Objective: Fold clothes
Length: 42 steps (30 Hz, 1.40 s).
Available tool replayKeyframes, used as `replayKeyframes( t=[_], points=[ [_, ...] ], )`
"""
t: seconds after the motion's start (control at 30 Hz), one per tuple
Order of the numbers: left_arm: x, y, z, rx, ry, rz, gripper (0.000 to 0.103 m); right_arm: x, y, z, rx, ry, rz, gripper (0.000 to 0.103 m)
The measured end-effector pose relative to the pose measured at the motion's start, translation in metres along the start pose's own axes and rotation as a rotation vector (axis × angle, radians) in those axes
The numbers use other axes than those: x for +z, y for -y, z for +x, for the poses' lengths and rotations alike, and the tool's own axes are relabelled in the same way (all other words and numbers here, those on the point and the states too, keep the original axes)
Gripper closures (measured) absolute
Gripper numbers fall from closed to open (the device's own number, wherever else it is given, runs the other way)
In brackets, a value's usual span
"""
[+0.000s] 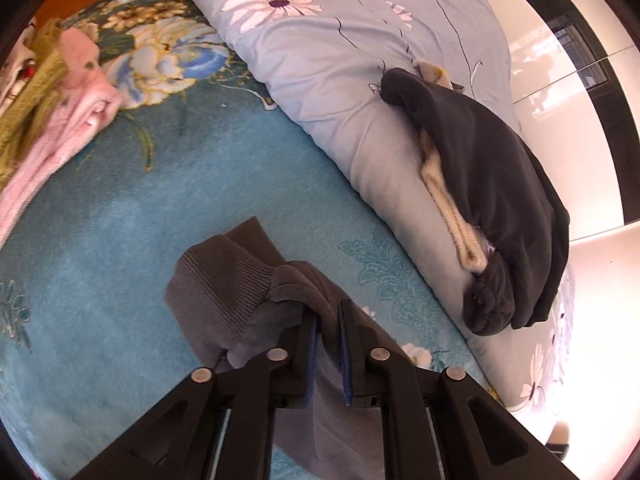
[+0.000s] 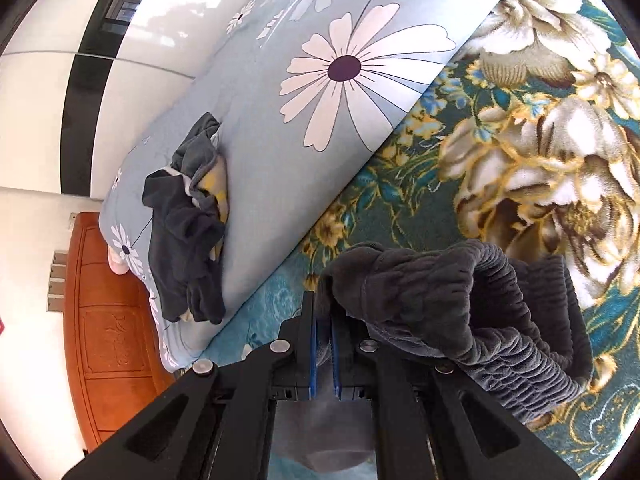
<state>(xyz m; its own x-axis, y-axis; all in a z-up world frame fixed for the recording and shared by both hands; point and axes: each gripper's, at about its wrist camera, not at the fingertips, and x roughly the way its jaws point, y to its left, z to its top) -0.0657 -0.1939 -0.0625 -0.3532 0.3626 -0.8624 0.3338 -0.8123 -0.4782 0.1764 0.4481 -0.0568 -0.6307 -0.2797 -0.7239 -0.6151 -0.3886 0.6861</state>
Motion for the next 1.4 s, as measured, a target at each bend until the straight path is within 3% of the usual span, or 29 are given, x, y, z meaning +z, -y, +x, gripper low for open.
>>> replayKeyframes(
  t=[0.07, 0.1, 0.17, 0.3, 0.37, 0.47, 0.67, 0.83, 0.93, 1.0, 1.1, 1.13, 1.17, 1.23, 1.4],
  points=[
    [0.004, 0.0, 0.002, -0.028, 0.0, 0.003, 0.054, 0.005, 0.004, 0.012, -0.019, 0.006, 0.025, 0.097],
    [0.003, -0.005, -0.002, -0.055, 0.017, 0.006, 0.051, 0.007, 0.006, 0.017, -0.032, 0.006, 0.033, 0.097],
    [0.0, -0.015, -0.011, -0.105, 0.051, 0.008, 0.048, 0.011, 0.01, 0.024, -0.051, 0.009, 0.045, 0.097],
    [-0.013, -0.065, -0.016, -0.04, 0.098, -0.076, 0.043, 0.016, 0.011, 0.031, -0.091, 0.017, 0.029, 0.097],
    [-0.021, -0.092, -0.008, -0.007, 0.078, -0.137, 0.043, 0.019, 0.012, 0.032, -0.111, 0.04, 0.029, 0.097],
    [-0.034, -0.116, 0.01, -0.031, 0.031, -0.208, 0.043, 0.023, 0.019, 0.033, -0.139, 0.073, 0.052, 0.097],
    [-0.037, -0.109, 0.029, -0.103, 0.022, -0.186, 0.04, 0.021, 0.009, 0.031, -0.129, 0.051, 0.025, 0.093],
    [-0.035, -0.098, 0.042, -0.138, 0.009, -0.141, 0.032, 0.014, -0.008, -0.005, -0.072, 0.08, -0.059, 0.076],
    [-0.042, -0.09, 0.048, -0.138, -0.005, -0.095, 0.027, 0.007, -0.009, -0.028, -0.075, 0.106, -0.072, 0.075],
    [-0.045, -0.086, 0.053, -0.096, -0.01, -0.054, 0.026, 0.002, -0.005, -0.039, -0.101, 0.108, -0.075, 0.075],
    [-0.046, -0.084, 0.056, -0.067, -0.004, -0.072, 0.034, -0.007, 0.007, -0.045, -0.129, 0.102, -0.053, 0.075],
    [-0.046, -0.083, 0.056, -0.063, -0.003, -0.09, 0.058, -0.011, 0.012, -0.044, -0.136, 0.097, -0.039, 0.075],
    [-0.046, -0.082, 0.056, -0.062, -0.013, -0.112, 0.074, -0.015, 0.017, -0.043, -0.142, 0.091, -0.026, 0.075],
    [-0.047, -0.079, 0.048, -0.053, 0.013, -0.122, 0.085, -0.024, 0.026, -0.04, -0.149, 0.074, -0.004, 0.075],
    [-0.06, -0.083, -0.006, -0.139, 0.129, -0.145, 0.089, -0.042, 0.032, -0.039, -0.142, 0.052, 0.003, 0.075]
  ],
)
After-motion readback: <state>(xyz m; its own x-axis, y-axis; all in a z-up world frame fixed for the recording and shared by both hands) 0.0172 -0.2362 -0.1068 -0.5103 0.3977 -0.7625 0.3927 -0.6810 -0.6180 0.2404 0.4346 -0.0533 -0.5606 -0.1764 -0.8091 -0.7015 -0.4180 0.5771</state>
